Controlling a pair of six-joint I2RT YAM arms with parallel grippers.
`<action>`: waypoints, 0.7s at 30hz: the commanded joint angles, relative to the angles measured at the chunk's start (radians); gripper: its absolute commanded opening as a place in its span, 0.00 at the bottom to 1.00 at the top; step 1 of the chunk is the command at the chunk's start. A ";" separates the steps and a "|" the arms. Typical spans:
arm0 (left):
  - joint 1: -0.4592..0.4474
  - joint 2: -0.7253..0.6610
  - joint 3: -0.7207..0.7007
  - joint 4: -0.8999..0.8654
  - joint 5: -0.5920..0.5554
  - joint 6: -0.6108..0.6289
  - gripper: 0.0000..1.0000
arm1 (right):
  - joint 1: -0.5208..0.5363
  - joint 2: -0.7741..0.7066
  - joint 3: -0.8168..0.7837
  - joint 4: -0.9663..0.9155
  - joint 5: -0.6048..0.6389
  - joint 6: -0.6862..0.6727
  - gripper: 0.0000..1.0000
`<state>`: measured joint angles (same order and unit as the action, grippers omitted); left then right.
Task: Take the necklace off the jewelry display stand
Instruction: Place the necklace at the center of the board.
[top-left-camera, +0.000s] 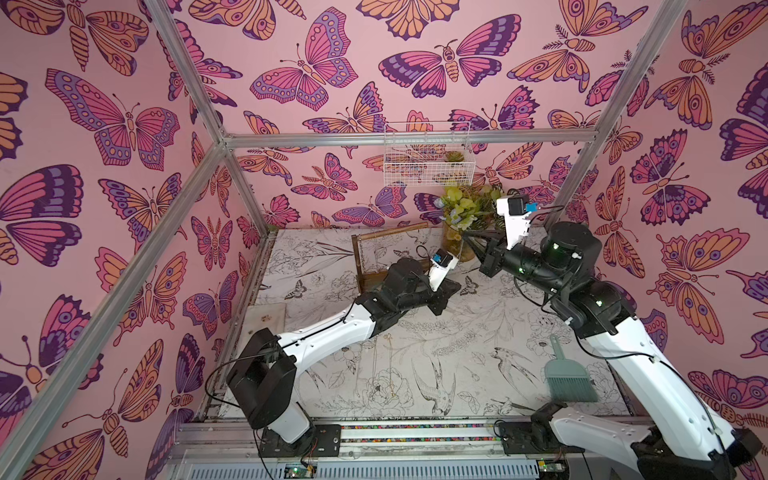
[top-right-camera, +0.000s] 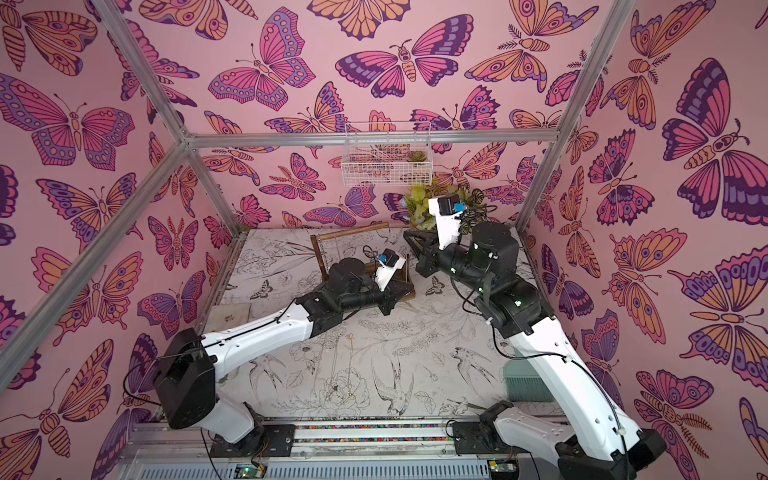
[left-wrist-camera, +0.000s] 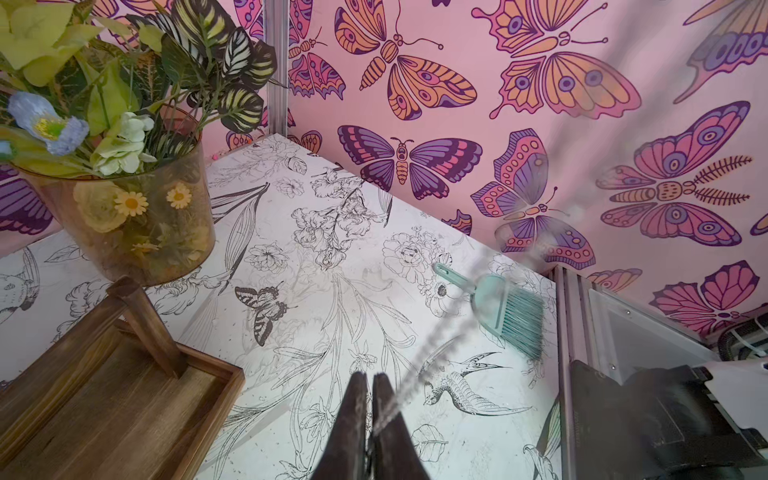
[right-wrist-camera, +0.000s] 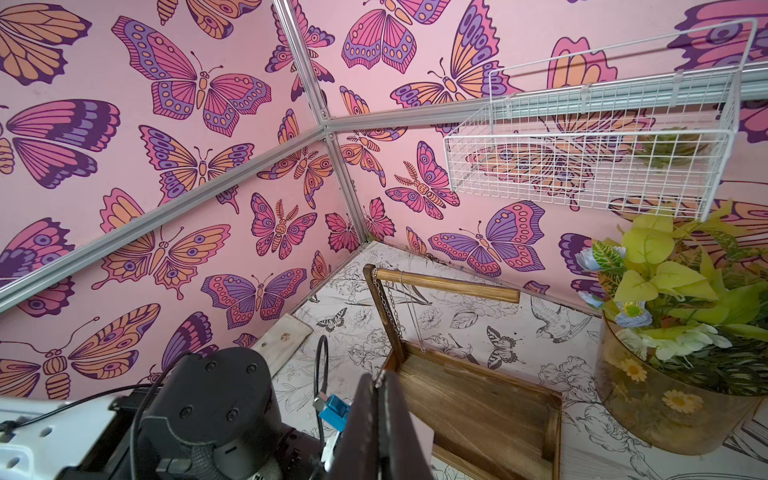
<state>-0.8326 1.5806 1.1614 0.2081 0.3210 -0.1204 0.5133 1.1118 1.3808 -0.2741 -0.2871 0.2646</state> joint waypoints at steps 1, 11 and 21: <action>-0.009 -0.017 -0.021 -0.006 -0.011 -0.008 0.09 | 0.007 -0.006 0.004 0.006 -0.014 0.016 0.00; -0.064 -0.104 -0.159 -0.029 -0.088 -0.080 0.08 | 0.020 -0.004 -0.107 0.055 -0.039 0.071 0.00; -0.133 -0.206 -0.298 -0.082 -0.191 -0.152 0.07 | 0.065 0.002 -0.269 0.131 -0.035 0.118 0.00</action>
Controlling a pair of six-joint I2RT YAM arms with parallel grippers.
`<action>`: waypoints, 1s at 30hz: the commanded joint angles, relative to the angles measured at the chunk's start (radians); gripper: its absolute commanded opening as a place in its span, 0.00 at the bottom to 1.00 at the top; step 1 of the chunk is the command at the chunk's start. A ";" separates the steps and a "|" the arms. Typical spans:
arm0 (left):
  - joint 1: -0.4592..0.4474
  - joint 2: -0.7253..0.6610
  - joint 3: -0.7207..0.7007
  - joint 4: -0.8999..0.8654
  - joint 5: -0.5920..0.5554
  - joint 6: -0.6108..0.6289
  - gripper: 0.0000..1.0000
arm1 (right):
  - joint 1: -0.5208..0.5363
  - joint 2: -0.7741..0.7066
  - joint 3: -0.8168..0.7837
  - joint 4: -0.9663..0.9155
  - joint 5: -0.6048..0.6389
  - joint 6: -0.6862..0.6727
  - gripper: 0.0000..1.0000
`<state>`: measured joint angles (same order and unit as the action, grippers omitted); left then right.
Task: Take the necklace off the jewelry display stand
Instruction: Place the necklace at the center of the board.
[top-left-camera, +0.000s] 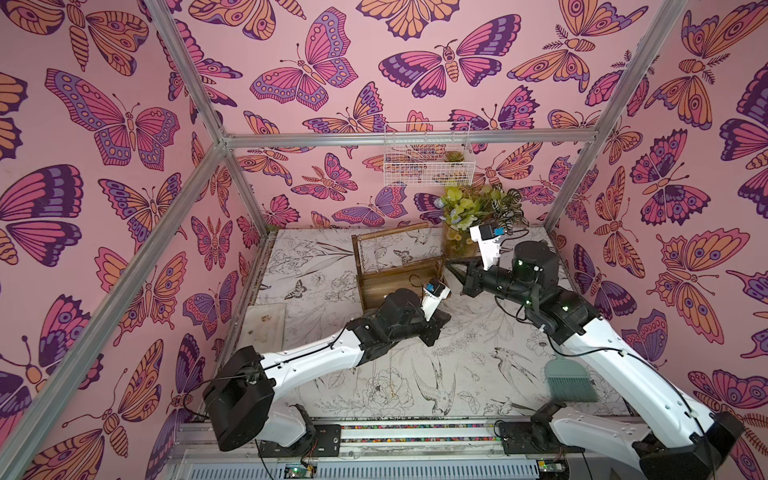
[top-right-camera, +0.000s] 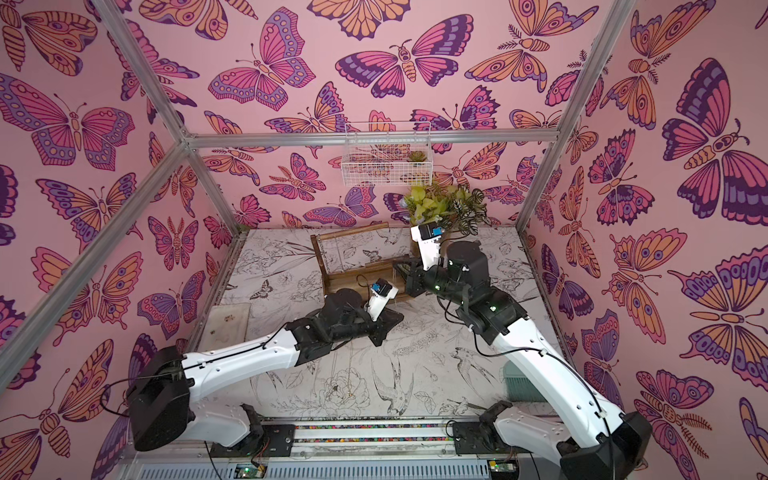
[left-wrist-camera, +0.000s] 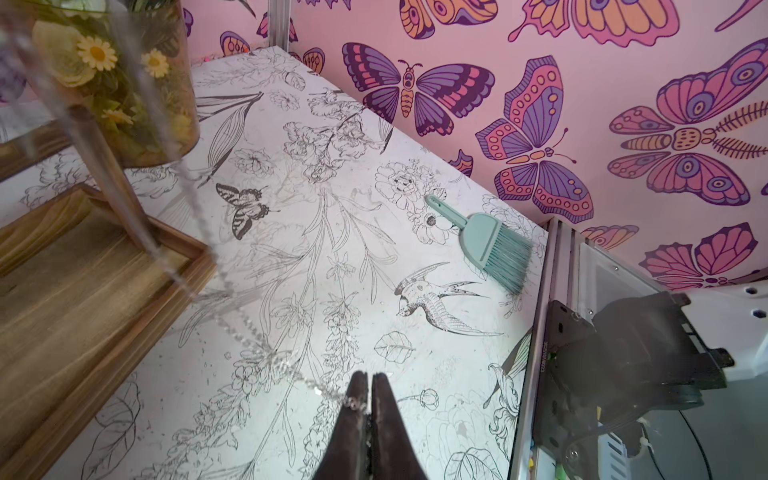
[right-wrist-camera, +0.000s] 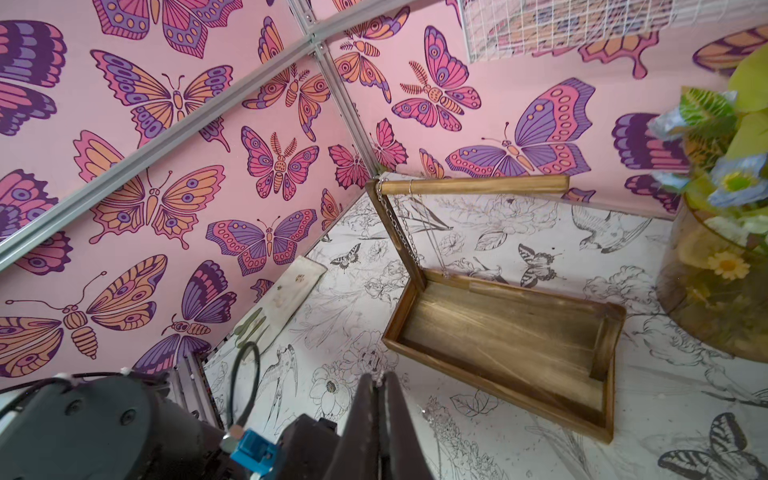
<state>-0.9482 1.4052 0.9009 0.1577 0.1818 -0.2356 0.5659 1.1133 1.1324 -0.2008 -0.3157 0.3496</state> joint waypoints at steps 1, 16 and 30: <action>-0.022 -0.038 -0.053 -0.036 -0.059 -0.049 0.07 | 0.013 0.001 -0.033 0.063 -0.007 0.039 0.00; -0.110 -0.124 -0.225 -0.073 -0.182 -0.167 0.06 | 0.041 0.063 -0.198 0.159 -0.038 0.088 0.00; -0.174 -0.169 -0.331 -0.073 -0.243 -0.275 0.05 | 0.075 0.160 -0.300 0.242 -0.053 0.097 0.00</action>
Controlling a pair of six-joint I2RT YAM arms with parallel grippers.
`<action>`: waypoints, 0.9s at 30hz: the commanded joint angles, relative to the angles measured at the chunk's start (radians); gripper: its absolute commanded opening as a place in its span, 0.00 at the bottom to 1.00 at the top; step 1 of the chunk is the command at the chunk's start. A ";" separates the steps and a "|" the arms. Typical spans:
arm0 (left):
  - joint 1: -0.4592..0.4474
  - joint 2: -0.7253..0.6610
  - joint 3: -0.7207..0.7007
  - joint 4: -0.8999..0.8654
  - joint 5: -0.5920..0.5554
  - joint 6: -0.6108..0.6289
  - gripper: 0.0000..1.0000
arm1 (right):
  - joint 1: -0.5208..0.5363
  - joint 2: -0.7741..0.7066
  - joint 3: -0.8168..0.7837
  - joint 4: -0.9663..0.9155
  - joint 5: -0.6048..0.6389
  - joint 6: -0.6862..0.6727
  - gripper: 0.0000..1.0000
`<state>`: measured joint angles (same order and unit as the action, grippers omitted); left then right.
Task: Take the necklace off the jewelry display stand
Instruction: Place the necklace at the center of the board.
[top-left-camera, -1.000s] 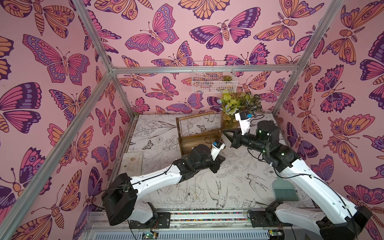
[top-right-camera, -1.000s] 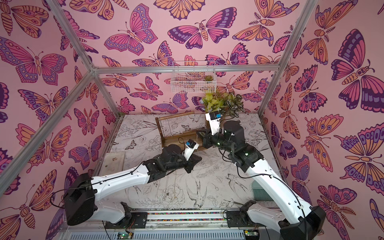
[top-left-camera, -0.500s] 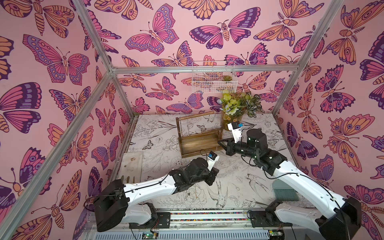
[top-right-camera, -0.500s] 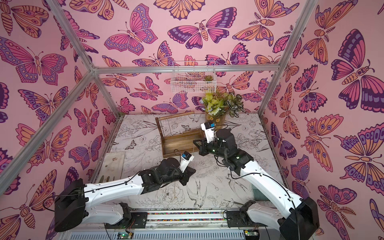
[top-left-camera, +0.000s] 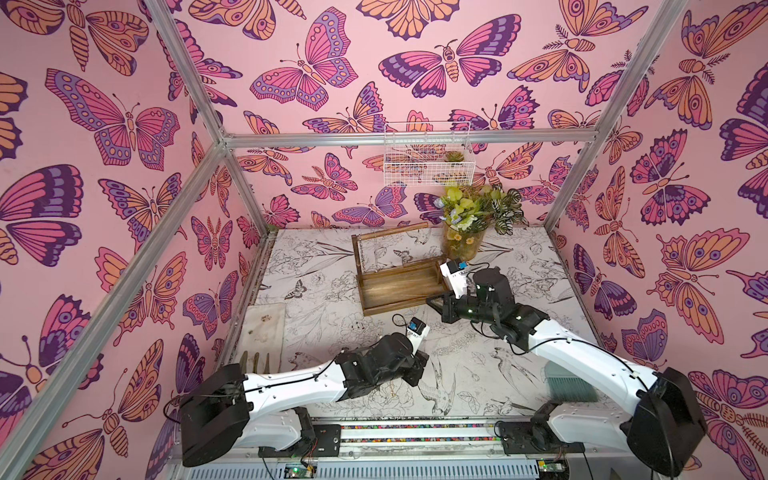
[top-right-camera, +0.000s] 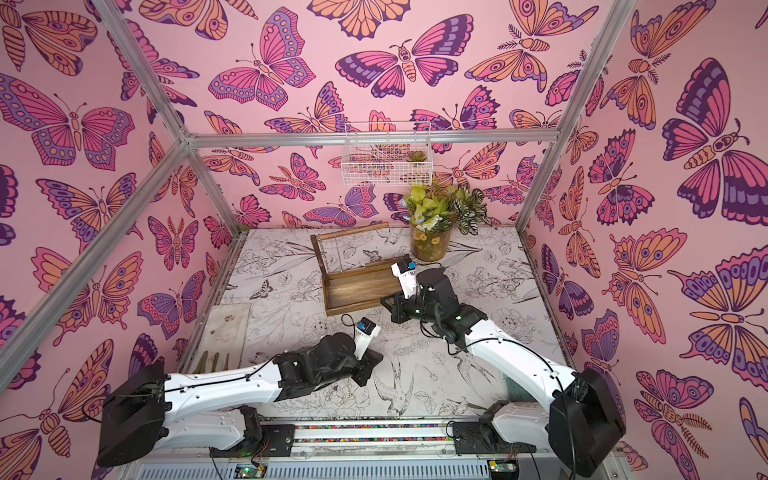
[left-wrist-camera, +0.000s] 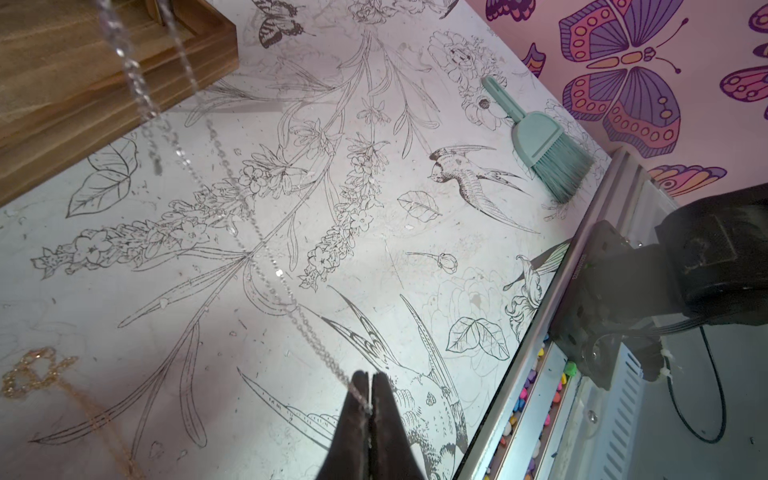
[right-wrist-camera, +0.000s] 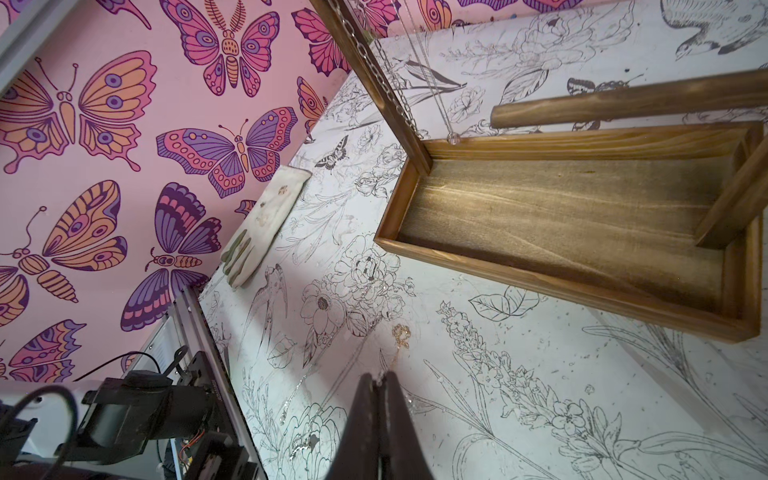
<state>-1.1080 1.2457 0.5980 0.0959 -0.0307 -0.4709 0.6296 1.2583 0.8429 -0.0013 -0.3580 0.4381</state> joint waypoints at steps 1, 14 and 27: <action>-0.020 -0.008 -0.037 -0.012 -0.034 -0.049 0.05 | 0.016 0.023 -0.015 0.049 -0.012 0.010 0.00; -0.100 -0.005 -0.111 -0.010 -0.108 -0.155 0.04 | 0.062 0.148 -0.054 0.143 -0.018 0.013 0.00; -0.159 0.056 -0.138 -0.010 -0.142 -0.228 0.04 | 0.076 0.253 -0.057 0.199 -0.018 0.004 0.00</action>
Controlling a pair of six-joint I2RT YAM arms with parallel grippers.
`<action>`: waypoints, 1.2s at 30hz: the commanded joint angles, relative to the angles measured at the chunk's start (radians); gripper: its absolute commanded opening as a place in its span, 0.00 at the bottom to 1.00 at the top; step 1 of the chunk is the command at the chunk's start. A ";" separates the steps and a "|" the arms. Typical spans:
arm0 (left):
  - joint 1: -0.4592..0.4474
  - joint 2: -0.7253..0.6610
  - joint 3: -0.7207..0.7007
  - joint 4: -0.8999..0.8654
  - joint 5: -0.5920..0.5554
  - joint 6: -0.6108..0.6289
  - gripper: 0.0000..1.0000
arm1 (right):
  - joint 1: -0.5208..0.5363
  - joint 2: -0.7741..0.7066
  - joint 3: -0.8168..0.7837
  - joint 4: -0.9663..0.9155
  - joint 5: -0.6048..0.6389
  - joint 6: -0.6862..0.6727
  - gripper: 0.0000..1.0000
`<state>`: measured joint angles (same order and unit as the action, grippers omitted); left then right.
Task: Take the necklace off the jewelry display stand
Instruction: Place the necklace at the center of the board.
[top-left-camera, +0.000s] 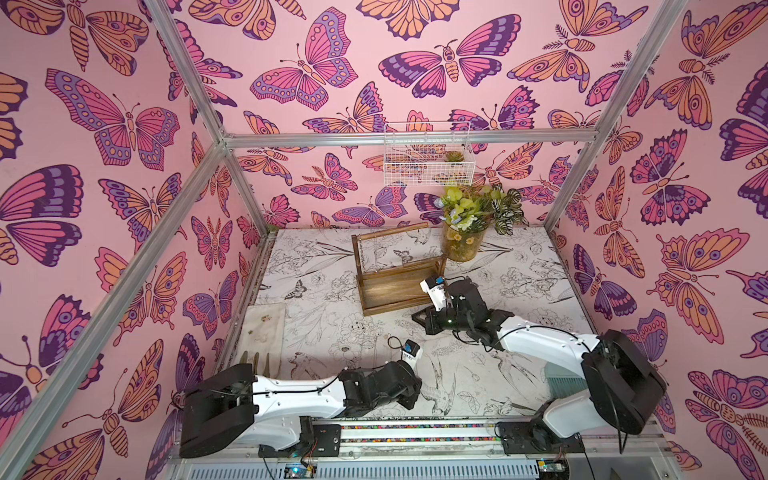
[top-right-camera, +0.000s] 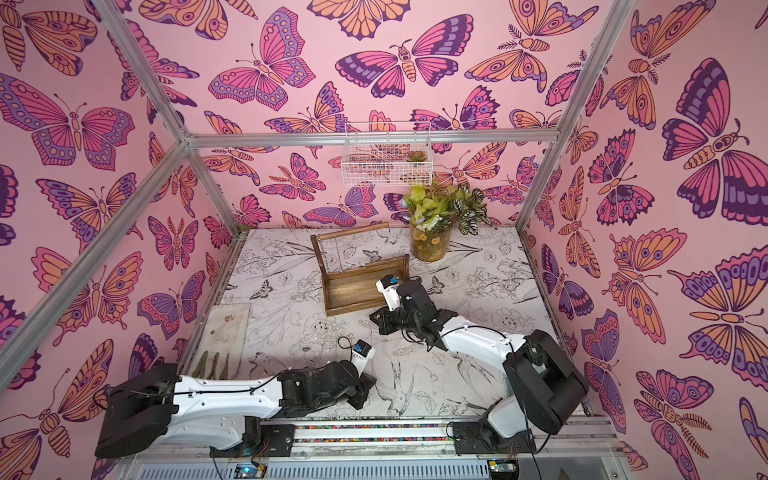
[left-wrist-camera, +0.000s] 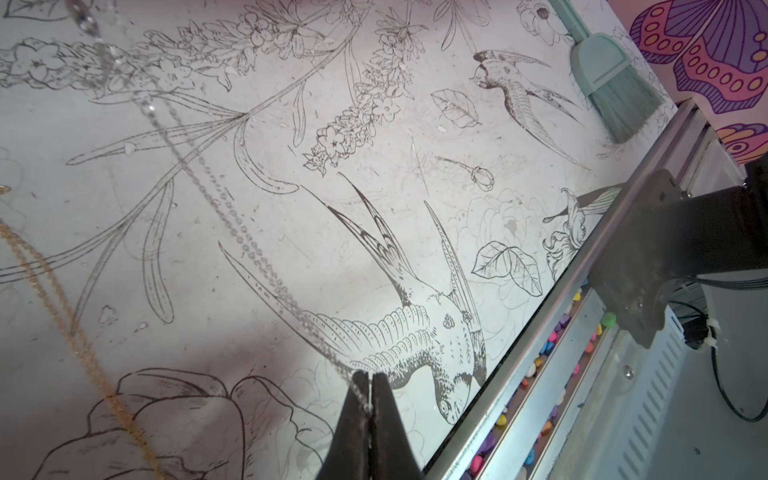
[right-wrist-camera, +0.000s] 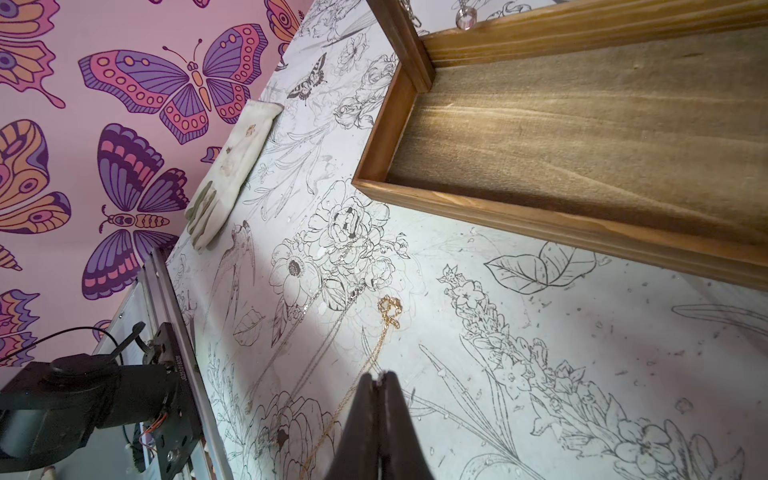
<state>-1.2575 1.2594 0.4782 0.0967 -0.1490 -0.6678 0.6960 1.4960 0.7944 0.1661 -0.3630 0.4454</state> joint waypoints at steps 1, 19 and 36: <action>-0.012 0.048 -0.022 -0.009 -0.026 -0.038 0.04 | 0.012 0.022 -0.010 0.036 -0.014 -0.003 0.00; -0.024 0.086 -0.035 -0.009 -0.037 -0.081 0.05 | 0.033 0.127 -0.024 0.086 0.003 -0.005 0.00; -0.031 0.102 -0.041 -0.009 -0.026 -0.095 0.05 | 0.035 0.216 0.019 0.102 0.050 -0.025 0.00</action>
<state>-1.2842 1.3537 0.4587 0.0967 -0.1730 -0.7536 0.7227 1.7012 0.7845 0.2508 -0.3313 0.4377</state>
